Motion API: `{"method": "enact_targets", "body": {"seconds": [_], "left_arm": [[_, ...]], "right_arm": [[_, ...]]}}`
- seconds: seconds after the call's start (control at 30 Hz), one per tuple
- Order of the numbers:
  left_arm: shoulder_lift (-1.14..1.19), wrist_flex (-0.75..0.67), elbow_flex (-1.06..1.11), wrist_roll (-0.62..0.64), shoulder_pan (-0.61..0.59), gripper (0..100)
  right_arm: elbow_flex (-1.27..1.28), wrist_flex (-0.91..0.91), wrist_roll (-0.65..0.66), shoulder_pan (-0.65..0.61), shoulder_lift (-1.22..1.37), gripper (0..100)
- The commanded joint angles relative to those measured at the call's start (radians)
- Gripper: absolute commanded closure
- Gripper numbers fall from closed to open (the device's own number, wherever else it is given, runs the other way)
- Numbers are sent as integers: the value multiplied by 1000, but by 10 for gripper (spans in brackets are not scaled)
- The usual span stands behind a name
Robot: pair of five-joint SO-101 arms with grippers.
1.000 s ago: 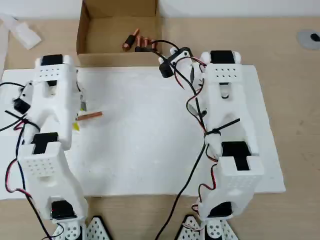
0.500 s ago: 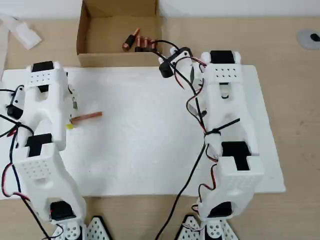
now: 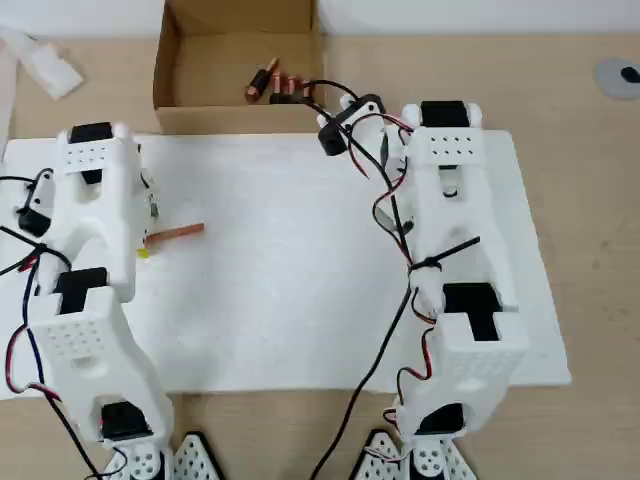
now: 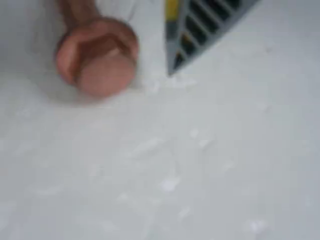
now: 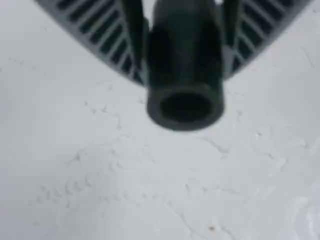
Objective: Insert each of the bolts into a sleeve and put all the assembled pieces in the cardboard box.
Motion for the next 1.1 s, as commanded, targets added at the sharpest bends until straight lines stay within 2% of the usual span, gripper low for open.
{"method": "enact_targets", "body": {"seconds": [0.0, 0.17, 0.53, 0.63, 0.73, 0.97, 1.07], "left_arm": [[-2, -15, -8, -8, 55, 728], [50, -100, 23, -8, 48, 728], [104, -103, 2, -8, 55, 729], [105, -103, 5, -12, 46, 812], [105, -109, 3, -92, 34, 989], [105, -103, 8, -117, 8, 990], [105, -103, 3, -176, -34, 990]], "right_arm": [[-53, -14, -9, -35, -5, 988], [-54, -17, -9, -68, -5, 988], [-54, -32, -29, -93, -5, 988], [-54, -32, -29, -93, -5, 988], [-54, -32, -29, -93, -5, 988], [-54, -29, -29, -93, -5, 988], [-54, -29, -29, -93, -5, 988]]}}
